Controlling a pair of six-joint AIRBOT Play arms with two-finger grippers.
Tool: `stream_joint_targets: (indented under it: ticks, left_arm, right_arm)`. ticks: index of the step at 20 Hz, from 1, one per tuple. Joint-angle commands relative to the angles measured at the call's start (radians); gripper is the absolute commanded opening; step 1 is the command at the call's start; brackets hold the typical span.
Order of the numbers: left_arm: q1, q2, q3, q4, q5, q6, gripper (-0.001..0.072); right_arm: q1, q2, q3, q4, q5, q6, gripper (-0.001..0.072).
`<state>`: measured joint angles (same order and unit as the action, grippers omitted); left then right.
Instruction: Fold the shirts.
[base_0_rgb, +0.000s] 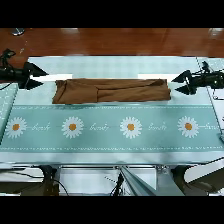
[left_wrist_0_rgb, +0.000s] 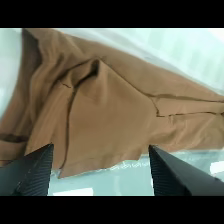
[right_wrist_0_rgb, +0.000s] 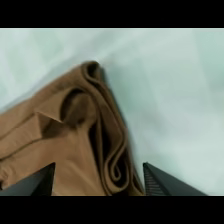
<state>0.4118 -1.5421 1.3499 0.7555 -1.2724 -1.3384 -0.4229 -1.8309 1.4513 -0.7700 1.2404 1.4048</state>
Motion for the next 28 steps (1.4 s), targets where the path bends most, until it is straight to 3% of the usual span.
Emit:
stream_joint_targets:
  ticks: [1, 5, 6, 7, 8, 9, 10, 11, 13, 15, 20, 24, 28]
  left_arm:
    - [-0.039, 0.247, -0.267, -0.117, 0.201, 0.152, 0.0705]
    - [-0.158, 0.362, -0.422, -0.124, 0.229, 0.199, 0.0704]
    - [-0.194, 0.356, -0.428, -0.124, 0.225, 0.213, 0.0703]
    - [-0.233, 0.345, -0.427, -0.129, 0.228, 0.212, 0.0702]
    - [-0.268, 0.335, -0.427, -0.146, 0.238, 0.212, 0.0699]
    - [-0.305, 0.324, -0.427, -0.169, 0.253, 0.212, 0.0580]
    - [-0.341, 0.313, -0.427, -0.190, 0.265, 0.213, 0.0206]
    - [-0.376, 0.303, -0.426, -0.216, 0.271, 0.240, 0.0040]
    - [-0.456, 0.277, -0.426, -0.274, 0.274, 0.300, 0.0030]
    - [-0.560, 0.245, -0.424, -0.293, 0.334, 0.296, 0.0029]
    - [-0.850, 0.096, -0.298, -0.292, 0.591, 0.193, 0.0027]
    - [-1.032, -0.121, -0.076, -0.292, 0.595, 0.085, 0.0028]
    - [-1.173, -0.269, 0.046, -0.293, 0.520, 0.032, 0.0028]
  right_arm:
    - [0.041, -0.049, 0.004, -0.040, 0.034, 0.014, 0.0628]
    - [0.130, -0.082, 0.004, -0.032, -0.016, -0.003, 0.0615]
    - [0.148, -0.082, 0.004, -0.018, -0.032, -0.003, 0.0504]
    - [0.159, -0.080, 0.004, 0.006, -0.036, -0.006, 0.0216]
    - [0.159, -0.074, 0.004, 0.032, -0.026, -0.027, 0.0032]
    - [0.159, -0.060, 0.004, 0.039, -0.002, -0.052, 0.0031]
    - [0.155, -0.035, 0.004, 0.025, 0.037, -0.083, 0.0031]
    - [0.152, -0.001, 0.004, -0.007, 0.084, -0.117, 0.0031]
    - [0.153, 0.105, -0.026, -0.105, 0.124, -0.140, 0.0031]
    - [0.152, 0.264, -0.114, -0.146, 0.099, -0.158, 0.0031]
    - [0.154, 0.734, -0.422, -0.146, 0.054, -0.185, 0.0031]
    - [0.154, 1.026, -0.615, -0.145, 0.068, -0.104, 0.0031]
    - [0.154, 1.185, -0.649, -0.129, 0.099, -0.048, 0.0031]
